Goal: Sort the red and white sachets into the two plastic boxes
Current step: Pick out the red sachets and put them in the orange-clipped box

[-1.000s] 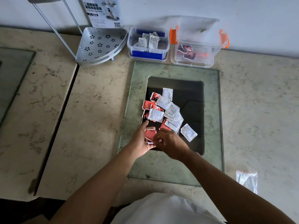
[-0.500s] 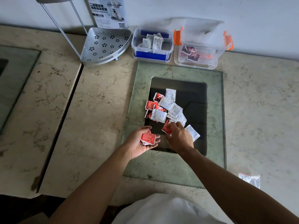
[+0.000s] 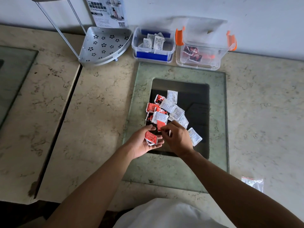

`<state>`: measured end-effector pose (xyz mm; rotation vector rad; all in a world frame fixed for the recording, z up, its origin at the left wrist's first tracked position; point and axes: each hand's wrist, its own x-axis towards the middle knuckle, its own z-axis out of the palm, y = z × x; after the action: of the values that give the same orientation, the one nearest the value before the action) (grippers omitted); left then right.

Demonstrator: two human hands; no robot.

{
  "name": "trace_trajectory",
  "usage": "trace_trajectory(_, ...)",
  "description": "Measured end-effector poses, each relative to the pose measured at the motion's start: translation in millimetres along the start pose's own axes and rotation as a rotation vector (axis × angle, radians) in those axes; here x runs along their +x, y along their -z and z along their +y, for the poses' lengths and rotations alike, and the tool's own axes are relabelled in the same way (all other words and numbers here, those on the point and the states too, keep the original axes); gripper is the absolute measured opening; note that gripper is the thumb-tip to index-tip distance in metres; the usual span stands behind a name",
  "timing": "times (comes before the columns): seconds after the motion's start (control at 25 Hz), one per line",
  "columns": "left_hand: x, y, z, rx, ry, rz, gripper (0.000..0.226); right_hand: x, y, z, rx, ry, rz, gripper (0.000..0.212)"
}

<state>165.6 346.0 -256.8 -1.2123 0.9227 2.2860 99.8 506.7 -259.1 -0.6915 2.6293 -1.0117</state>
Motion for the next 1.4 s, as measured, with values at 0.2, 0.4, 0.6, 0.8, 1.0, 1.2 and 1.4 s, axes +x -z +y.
trace_trajectory(0.2, 6.4, -2.8, 2.3, -0.108, -0.036, 0.04, 0.014, 5.7, -14.9, -18.6, 0.042, 0.16, -0.257, 0.014)
trace_trajectory(0.4, 6.0, 17.5, 14.3, -0.135, -0.087, 0.078, 0.039, 48.2, -19.9, -21.2, -0.076, -0.104, -0.13, 0.03)
trace_trajectory(0.6, 9.5, 22.4, 25.6, -0.133, -0.088, 0.075, 0.032, 56.5, -20.5, -20.3, -0.27, -0.167, -0.214, 0.045)
trace_trajectory(0.8, 17.3, 23.6, 36.4, -0.104, -0.104, 0.041, 0.022, 48.4, -22.1, -13.9, -0.191, -0.182, -0.201, 0.029)
trace_trajectory(1.0, 15.4, 23.1, 40.0, -0.123, -0.098, 0.024, 0.022, 77.2, -18.7, -11.7, -0.21, -0.183, -0.148, 0.031)
trace_trajectory(1.2, 20.6, 23.1, 35.2, -0.106, -0.114, 0.051, 0.022, 95.5, -19.1, -14.9, -0.34, -0.181, -0.269, 0.047)
trace_trajectory(1.4, 26.9, 22.2, 37.8, -0.106, -0.129, 0.096, 0.012, 102.9, -12.8, -13.7, -0.095, -0.19, -0.256, 0.021)
